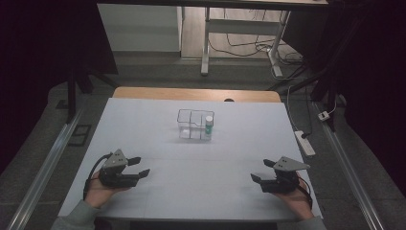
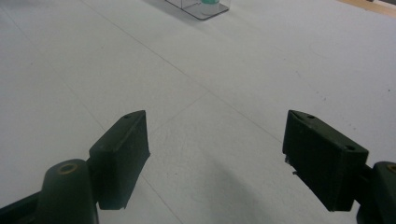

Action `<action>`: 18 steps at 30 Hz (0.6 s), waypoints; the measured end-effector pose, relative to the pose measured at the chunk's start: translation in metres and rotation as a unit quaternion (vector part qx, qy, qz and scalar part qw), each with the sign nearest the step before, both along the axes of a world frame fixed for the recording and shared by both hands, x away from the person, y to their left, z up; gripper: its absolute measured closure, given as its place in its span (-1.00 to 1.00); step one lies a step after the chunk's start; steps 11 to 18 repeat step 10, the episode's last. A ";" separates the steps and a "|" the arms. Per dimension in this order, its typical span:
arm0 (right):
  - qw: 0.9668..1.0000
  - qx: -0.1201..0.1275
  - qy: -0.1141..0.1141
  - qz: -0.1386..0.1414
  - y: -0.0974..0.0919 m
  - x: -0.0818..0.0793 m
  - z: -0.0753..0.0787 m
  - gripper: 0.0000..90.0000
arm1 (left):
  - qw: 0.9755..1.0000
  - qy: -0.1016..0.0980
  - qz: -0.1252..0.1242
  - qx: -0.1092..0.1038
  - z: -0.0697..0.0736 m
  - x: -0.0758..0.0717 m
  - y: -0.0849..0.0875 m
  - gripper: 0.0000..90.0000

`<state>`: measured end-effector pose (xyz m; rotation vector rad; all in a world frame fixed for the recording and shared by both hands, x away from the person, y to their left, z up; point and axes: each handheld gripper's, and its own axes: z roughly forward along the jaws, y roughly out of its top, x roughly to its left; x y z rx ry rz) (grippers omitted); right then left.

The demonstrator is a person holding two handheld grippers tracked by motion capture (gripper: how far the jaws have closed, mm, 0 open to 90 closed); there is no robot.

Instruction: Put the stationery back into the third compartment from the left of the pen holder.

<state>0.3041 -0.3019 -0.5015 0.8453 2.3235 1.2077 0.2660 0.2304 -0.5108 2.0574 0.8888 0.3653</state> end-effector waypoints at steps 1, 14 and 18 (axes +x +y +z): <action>1.000 0.002 0.000 -0.001 0.000 0.000 0.000 -0.51 | 1.000 0.000 0.001 -0.001 0.000 0.000 0.000 -0.17; 1.000 0.004 0.003 -0.003 0.000 0.000 0.000 -0.51 | 1.000 -0.007 0.001 -0.001 0.000 0.002 -0.001 -0.19; 1.000 0.004 0.003 -0.003 0.000 0.000 0.000 -0.51 | 1.000 -0.007 0.001 -0.001 0.000 0.002 -0.001 -0.19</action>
